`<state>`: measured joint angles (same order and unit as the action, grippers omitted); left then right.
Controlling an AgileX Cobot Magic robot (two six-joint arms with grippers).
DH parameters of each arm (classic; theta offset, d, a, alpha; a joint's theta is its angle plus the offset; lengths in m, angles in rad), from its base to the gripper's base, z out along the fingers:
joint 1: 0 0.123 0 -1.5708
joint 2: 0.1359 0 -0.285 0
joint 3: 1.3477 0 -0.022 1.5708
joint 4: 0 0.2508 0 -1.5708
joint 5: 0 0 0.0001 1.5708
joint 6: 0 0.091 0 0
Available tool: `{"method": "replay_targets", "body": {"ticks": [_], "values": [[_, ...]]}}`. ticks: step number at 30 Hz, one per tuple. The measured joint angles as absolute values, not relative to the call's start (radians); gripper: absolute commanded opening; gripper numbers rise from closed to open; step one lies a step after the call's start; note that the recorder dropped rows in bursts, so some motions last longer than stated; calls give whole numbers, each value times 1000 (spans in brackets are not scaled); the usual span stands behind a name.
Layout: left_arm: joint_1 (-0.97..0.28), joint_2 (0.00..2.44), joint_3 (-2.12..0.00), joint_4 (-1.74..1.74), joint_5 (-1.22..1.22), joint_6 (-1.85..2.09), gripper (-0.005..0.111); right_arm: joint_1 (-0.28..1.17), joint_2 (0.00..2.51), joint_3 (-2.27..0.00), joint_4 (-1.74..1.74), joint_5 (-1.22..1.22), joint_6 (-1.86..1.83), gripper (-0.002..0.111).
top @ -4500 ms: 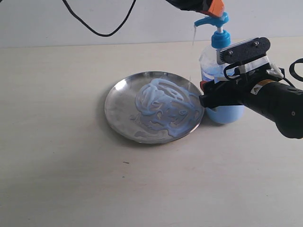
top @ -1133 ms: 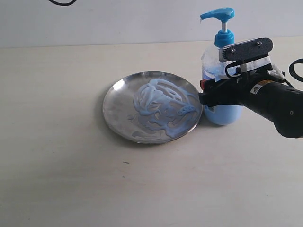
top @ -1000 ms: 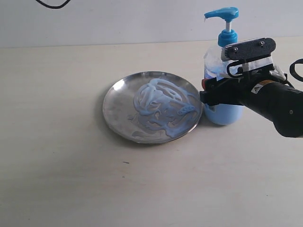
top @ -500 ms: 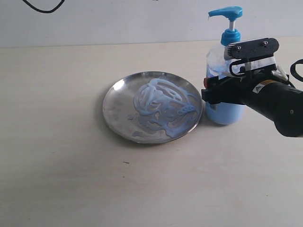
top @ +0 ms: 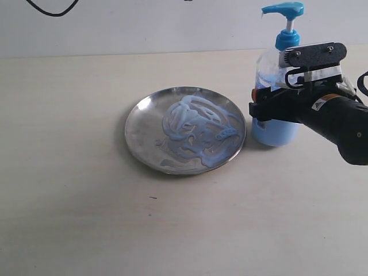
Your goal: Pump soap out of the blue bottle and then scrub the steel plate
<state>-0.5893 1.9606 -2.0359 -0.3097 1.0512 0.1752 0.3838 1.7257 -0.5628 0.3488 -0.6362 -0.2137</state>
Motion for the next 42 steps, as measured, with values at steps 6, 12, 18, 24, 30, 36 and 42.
{"method": "replay_targets", "body": {"ticks": [6,12,18,24,30,36,42], "values": [[-589,1961,-2036,-310,1051,166,0,345,1726,-563,331,-647,-167,0],[-589,1961,-2036,-310,1051,164,0,317,1746,-563,274,-665,-115,0],[-589,1961,-2036,-310,1051,160,0,317,1772,-563,255,-685,-106,0],[-589,1961,-2036,-310,1049,160,0,317,1772,-563,248,-685,-119,0],[-589,1961,-2036,-310,1049,160,0,317,1772,-563,246,-685,-129,14],[-589,1961,-2036,-310,1049,160,0,317,1772,-563,244,-687,-176,53],[-589,1961,-2036,-310,1049,160,0,317,1772,-563,244,-689,-189,84]]}}
